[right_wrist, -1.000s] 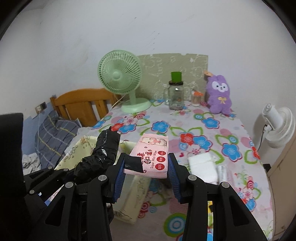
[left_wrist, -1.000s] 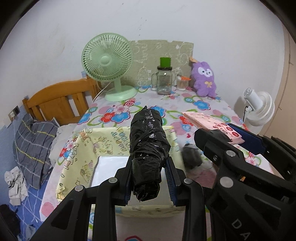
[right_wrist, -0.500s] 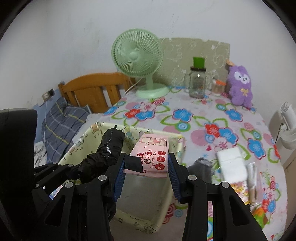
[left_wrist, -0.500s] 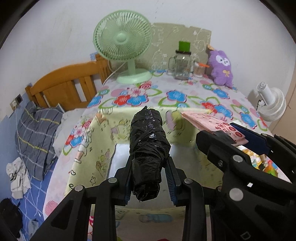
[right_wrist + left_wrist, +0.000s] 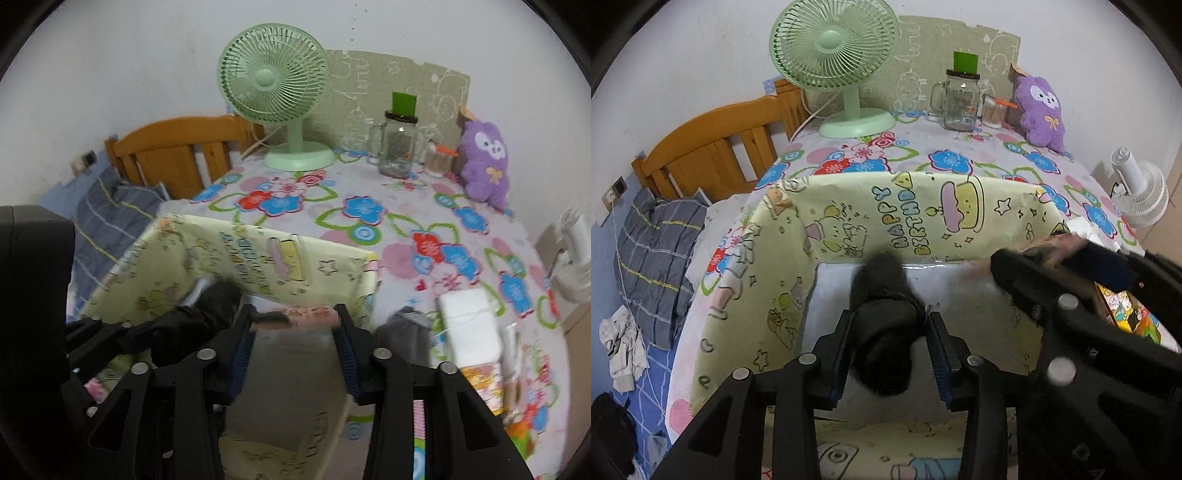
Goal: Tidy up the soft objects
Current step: 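Carry both held items over the yellow-green box and lower them inside, then open both grippers to release the bundle and wipes pack into the box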
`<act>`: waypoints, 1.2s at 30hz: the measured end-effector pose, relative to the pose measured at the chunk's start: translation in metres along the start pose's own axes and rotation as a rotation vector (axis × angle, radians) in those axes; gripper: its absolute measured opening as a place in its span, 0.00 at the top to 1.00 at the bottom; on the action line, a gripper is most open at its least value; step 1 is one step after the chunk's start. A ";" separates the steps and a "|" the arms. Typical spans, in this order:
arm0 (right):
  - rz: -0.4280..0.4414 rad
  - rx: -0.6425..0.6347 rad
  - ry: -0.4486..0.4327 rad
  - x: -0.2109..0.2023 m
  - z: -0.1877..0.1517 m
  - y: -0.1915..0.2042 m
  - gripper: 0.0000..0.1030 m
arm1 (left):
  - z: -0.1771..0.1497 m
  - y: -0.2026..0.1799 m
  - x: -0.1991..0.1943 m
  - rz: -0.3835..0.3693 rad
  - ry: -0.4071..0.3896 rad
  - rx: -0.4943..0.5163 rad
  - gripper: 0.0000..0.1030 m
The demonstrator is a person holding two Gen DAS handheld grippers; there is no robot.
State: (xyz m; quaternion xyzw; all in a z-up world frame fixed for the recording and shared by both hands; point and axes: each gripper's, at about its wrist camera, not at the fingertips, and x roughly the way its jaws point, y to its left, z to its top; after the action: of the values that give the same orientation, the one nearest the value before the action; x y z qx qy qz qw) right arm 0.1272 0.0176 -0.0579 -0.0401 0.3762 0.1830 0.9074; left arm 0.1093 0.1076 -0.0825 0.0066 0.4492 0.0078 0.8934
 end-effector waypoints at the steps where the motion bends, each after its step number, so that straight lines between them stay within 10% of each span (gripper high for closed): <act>1: 0.003 -0.002 0.004 0.000 0.000 -0.001 0.57 | 0.000 -0.001 0.000 -0.007 0.001 0.001 0.61; 9: -0.005 -0.018 0.019 0.001 0.003 0.000 0.55 | 0.003 0.001 0.004 -0.001 0.005 0.008 0.27; 36: 0.033 0.039 -0.018 -0.047 0.001 -0.005 0.23 | 0.001 -0.008 -0.047 -0.041 -0.070 0.007 0.18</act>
State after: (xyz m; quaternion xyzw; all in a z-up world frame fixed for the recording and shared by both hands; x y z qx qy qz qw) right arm 0.0990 -0.0007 -0.0246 -0.0144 0.3723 0.1911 0.9081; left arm 0.0822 0.0983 -0.0444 0.0007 0.4178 -0.0124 0.9084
